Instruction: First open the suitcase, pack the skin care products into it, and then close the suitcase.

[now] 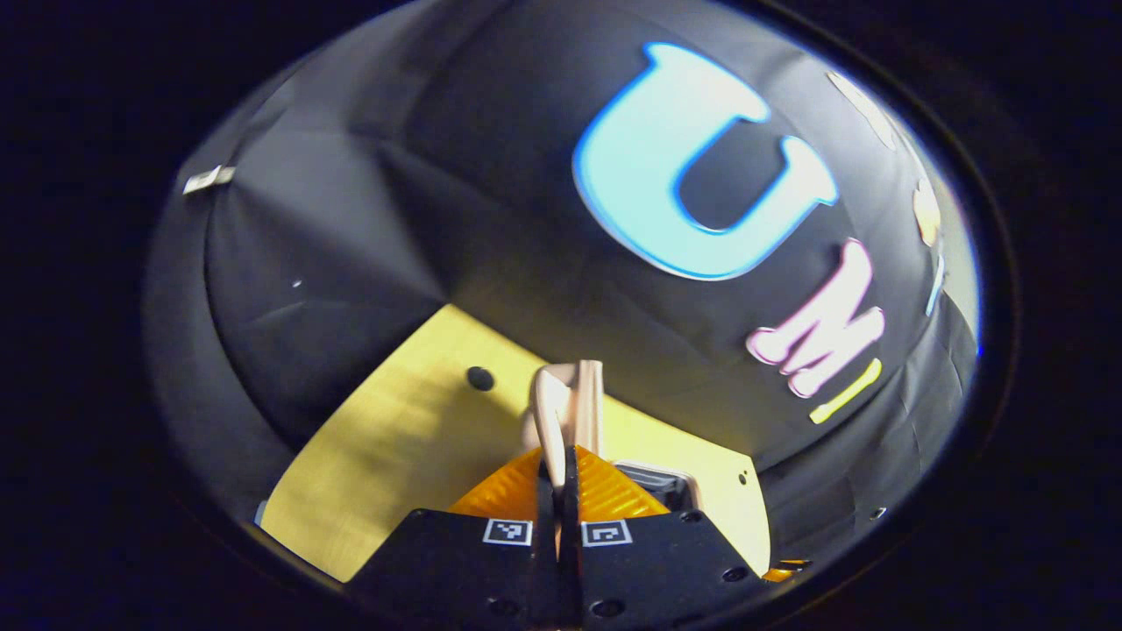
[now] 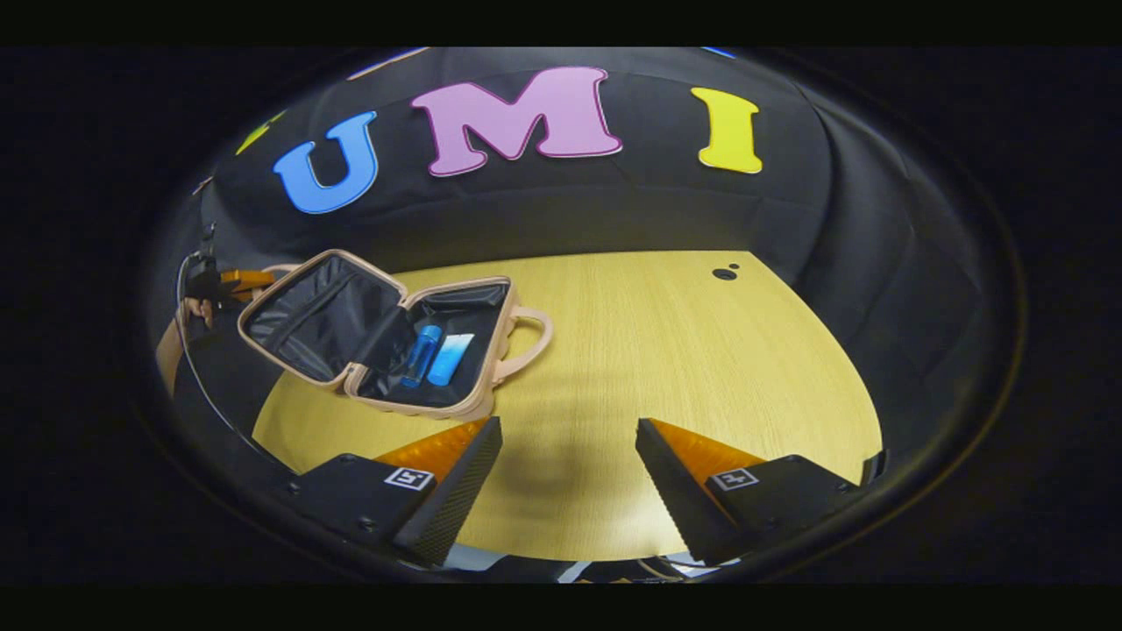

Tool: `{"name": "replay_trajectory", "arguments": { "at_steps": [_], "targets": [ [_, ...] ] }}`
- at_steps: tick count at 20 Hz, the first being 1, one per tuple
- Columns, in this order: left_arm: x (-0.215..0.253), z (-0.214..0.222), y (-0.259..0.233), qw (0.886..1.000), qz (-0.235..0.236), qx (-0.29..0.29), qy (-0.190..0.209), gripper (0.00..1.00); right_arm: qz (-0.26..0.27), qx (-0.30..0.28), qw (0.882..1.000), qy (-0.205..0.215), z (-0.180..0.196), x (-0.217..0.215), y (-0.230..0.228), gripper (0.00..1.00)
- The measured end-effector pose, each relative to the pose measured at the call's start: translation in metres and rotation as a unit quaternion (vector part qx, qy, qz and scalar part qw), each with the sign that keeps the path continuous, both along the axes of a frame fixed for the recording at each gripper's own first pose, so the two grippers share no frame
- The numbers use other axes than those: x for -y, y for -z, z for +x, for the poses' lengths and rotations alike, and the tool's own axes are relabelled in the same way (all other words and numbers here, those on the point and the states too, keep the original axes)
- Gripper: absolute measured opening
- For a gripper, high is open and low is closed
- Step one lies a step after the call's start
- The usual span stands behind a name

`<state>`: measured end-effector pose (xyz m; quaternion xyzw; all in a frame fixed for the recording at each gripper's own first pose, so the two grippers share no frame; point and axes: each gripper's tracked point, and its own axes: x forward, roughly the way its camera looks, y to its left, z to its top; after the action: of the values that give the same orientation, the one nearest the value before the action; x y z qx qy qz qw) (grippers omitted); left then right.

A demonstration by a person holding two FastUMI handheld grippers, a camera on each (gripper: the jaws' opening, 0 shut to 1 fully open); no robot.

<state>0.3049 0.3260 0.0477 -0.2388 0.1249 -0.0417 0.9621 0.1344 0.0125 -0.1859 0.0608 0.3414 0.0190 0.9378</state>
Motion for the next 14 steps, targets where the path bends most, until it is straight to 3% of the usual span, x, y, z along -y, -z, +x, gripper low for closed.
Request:
{"name": "replay_trajectory", "arguments": {
  "at_steps": [3,6,11,14],
  "targets": [
    [0.082,-0.012,-0.025,0.996,0.054,0.029,0.065,0.06,0.005,0.006,1.0,0.018,-0.015,0.01,0.003,0.98],
    [0.166,-0.014,-0.029,0.989,0.064,0.039,0.124,0.06,0.025,0.002,0.999,0.043,-0.029,0.025,0.006,0.98],
    [0.292,-0.006,0.022,0.976,0.075,0.009,0.203,0.06,0.016,0.008,0.995,0.096,-0.046,0.072,0.004,0.98],
    [0.36,0.017,0.072,0.976,0.056,-0.035,0.208,0.06,0.039,0.016,0.99,0.133,-0.05,0.095,0.002,0.98]
  ]
}}
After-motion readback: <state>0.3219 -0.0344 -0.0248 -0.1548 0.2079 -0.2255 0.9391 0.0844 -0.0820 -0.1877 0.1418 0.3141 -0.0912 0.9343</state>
